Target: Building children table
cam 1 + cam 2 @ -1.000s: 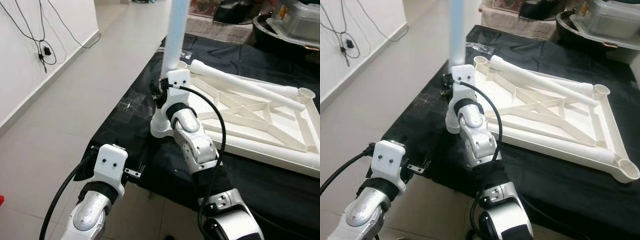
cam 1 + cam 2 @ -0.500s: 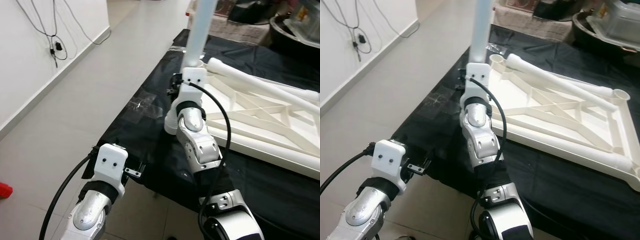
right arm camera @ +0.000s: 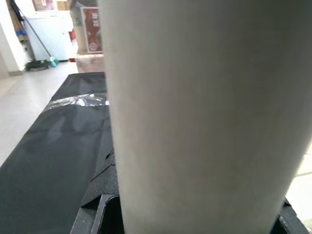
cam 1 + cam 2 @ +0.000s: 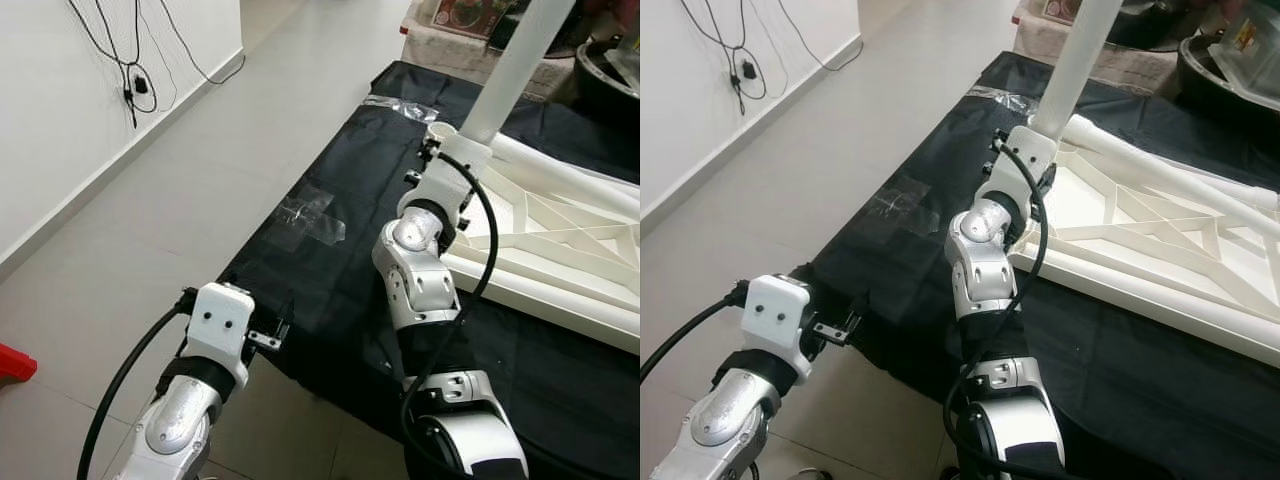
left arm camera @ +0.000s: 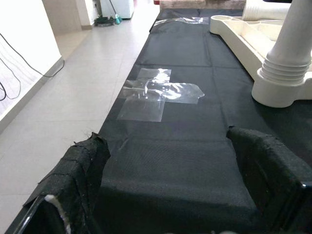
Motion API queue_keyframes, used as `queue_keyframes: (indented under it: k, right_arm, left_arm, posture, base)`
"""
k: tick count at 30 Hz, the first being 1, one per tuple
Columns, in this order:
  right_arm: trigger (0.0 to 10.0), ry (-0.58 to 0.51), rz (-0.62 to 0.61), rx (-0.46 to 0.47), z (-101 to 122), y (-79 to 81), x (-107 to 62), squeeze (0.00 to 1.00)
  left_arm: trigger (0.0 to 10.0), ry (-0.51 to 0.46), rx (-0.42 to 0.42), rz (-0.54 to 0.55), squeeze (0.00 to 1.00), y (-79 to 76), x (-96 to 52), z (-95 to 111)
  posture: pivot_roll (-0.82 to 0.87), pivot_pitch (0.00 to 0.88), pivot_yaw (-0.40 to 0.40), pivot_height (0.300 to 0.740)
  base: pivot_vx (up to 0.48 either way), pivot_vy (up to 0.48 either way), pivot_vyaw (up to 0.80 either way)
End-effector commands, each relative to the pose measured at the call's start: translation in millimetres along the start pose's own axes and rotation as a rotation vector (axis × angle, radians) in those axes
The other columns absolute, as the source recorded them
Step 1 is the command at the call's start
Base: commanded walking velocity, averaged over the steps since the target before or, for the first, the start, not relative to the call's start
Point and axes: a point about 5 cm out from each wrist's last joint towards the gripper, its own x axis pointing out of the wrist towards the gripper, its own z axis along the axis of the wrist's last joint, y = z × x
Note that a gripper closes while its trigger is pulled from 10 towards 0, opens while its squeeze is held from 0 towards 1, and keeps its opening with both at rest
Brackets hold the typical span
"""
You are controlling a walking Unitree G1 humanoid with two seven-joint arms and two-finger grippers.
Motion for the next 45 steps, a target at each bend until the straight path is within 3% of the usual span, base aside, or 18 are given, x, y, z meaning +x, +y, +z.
queue_keyframes:
  k: [1,8,11,14,15,21,22,23,37,38,39,45]
  right_arm:
    - [10.0,0.186,-0.059,-0.043,-37.8,-0.4,-17.1,0.0]
    - [10.0,0.168,-0.061,-0.056,-35.6,4.3,-22.2,0.0]
    - [10.0,0.137,-0.062,-0.061,-30.7,8.4,-24.3,0.0]
    - [10.0,0.135,-0.063,-0.061,-30.2,9.0,-24.4,0.0]
    - [10.0,0.135,-0.06,-0.059,-29.8,10.3,-24.8,0.0]
    - [10.0,0.15,-0.036,-0.04,-31.5,13.1,-26.5,0.0]
    - [10.0,0.156,-0.033,-0.036,-32.0,13.4,-27.0,0.37]
    - [10.0,0.16,-0.022,-0.033,-32.7,13.9,-27.2,1.0]
    - [10.0,0.155,0.05,0.004,-31.7,18.5,-31.0,1.0]
    - [10.0,0.152,0.067,0.011,-31.0,19.7,-31.9,0.74]
    - [10.0,0.155,0.092,0.022,-30.4,21.0,-33.7,0.0]
    - [10.0,0.158,0.168,0.013,-31.3,20.9,-40.3,0.0]
  left_arm:
    - [10.0,0.017,0.002,-0.016,0.0,-2.2,-0.4,-4.2]
    - [10.0,0.015,-0.008,-0.035,0.0,-4.5,-0.4,-4.1]
    - [10.0,0.023,-0.053,-0.166,0.0,-20.6,-5.5,-4.9]
    - [10.0,0.025,-0.059,-0.203,0.0,-24.8,-7.4,-5.3]
    - [10.0,0.029,-0.066,-0.272,0.0,-33.8,-11.9,-6.2]
    - [10.0,0.035,-0.061,-0.289,0.0,-38.0,-14.1,-8.1]
    - [10.0,0.036,-0.06,-0.288,0.0,-38.1,-14.1,-8.3]
    - [10.0,0.036,-0.06,-0.285,0.0,-38.0,-14.0,-8.5]
    - [10.0,0.059,-0.048,-0.271,0.0,-34.8,-15.8,-15.0]
    - [10.0,0.06,-0.042,-0.272,0.0,-34.6,-15.8,-15.5]
    - [10.0,0.061,-0.041,-0.271,0.0,-34.4,-15.8,-15.7]
    - [10.0,0.059,-0.038,-0.267,0.0,-33.5,-15.2,-16.2]
  posture:
    - [0.18,0.178,-0.113,0.74]
    - [0.18,0.177,-0.107,0.74]
    - [0.17,0.179,-0.108,0.74]
    - [0.17,0.179,-0.108,0.74]
    - [0.17,0.183,-0.107,0.74]
    - [0.17,0.184,-0.107,0.74]
    - [0.17,0.184,-0.107,0.74]
    - [0.17,0.185,-0.108,0.74]
    - [0.17,0.186,-0.109,0.74]
    - [0.17,0.186,-0.108,0.74]
    - [0.17,0.186,-0.108,0.74]
    - [0.17,0.183,-0.108,0.74]
  base:
    - [0.0,0.0,0.0]
    - [0.0,0.0,0.0]
    - [0.0,0.0,0.0]
    - [0.0,0.0,0.0]
    - [0.0,0.0,0.0]
    - [0.0,0.0,0.0]
    - [0.0,0.0,0.0]
    - [0.0,0.0,0.0]
    - [0.0,0.0,0.0]
    - [0.0,0.0,0.0]
    - [0.0,0.0,0.0]
    - [0.0,0.0,0.0]
